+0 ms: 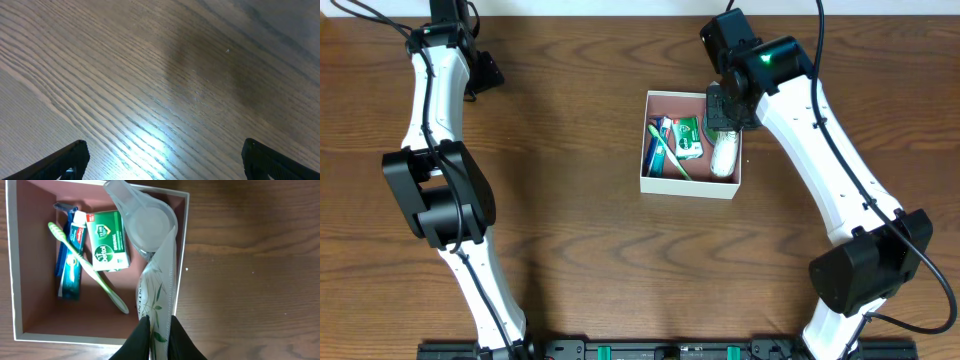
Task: Pack container
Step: 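Release the tube and lift the right gripper up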
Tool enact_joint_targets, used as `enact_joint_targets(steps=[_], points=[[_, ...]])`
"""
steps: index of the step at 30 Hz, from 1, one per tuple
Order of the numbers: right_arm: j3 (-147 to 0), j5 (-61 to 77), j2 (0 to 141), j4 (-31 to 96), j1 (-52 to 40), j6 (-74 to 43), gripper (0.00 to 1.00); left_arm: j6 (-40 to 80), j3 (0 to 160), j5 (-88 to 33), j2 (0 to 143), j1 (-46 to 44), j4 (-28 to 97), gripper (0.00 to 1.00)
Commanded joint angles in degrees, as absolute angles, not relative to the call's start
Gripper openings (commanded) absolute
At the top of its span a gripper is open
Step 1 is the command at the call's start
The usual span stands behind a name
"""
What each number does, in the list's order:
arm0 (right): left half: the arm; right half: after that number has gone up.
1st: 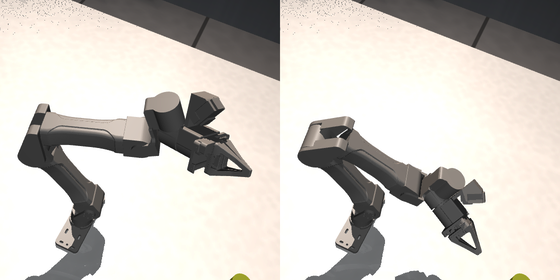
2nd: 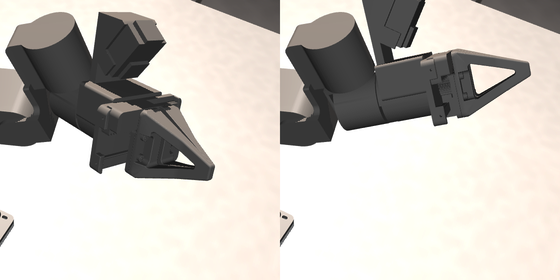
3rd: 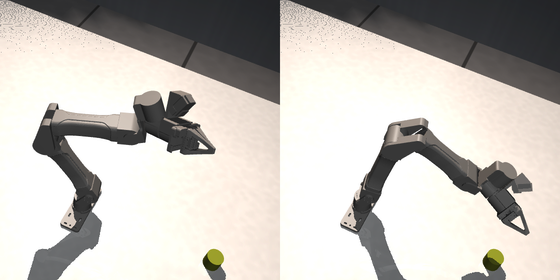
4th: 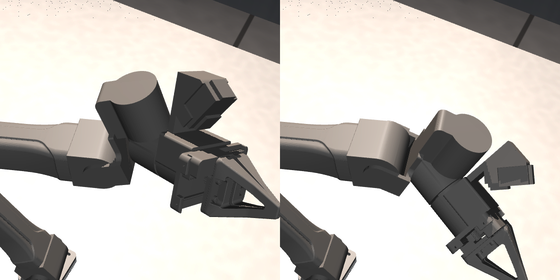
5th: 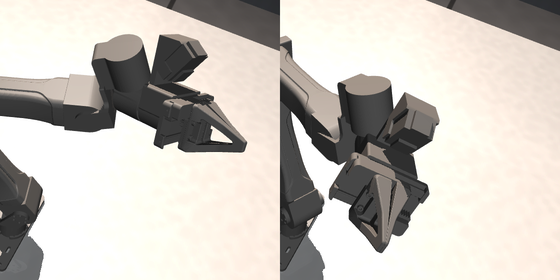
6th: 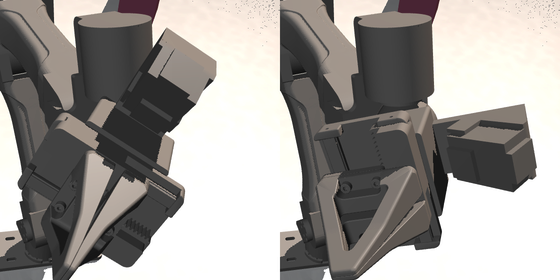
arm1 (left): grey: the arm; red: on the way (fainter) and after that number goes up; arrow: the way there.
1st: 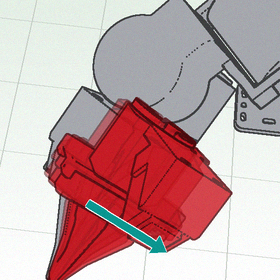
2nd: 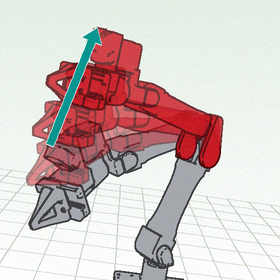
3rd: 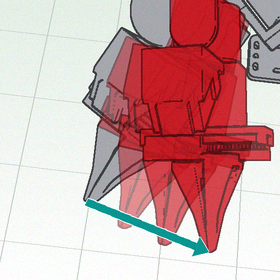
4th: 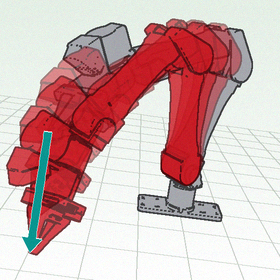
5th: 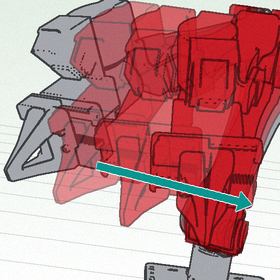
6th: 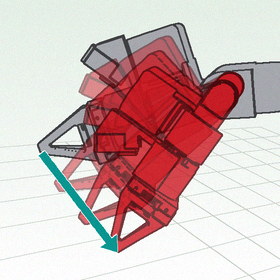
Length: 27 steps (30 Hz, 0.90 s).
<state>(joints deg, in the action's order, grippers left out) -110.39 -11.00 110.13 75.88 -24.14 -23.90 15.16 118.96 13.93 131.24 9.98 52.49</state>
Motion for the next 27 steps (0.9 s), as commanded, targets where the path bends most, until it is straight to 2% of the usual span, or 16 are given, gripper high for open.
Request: enact_joint_targets(steps=[1,14,22,25,27], points=[[-109.82,-12.23,108.95,75.83,-24.38,-24.4,0.13,15.27,120.11,14.66,129.01,10.11,52.66,0.98],[-116.29,-12.19,102.96,75.83,-22.2,-24.16,0.28,15.27,120.11,14.66,129.01,10.11,52.66,0.98],[-117.84,-12.21,97.91,75.2,-20.25,-24.16,0.29,15.27,120.11,14.66,129.01,10.11,52.66,0.98],[-117.56,-11.51,98.1,75.4,-19.73,-24.25,0.23,15.27,120.11,14.66,129.01,10.11,52.66,0.98],[-116.99,-11.29,98.85,75.2,-19.73,-24.86,0.22,15.27,120.11,14.66,129.01,10.11,52.66,0.98]])
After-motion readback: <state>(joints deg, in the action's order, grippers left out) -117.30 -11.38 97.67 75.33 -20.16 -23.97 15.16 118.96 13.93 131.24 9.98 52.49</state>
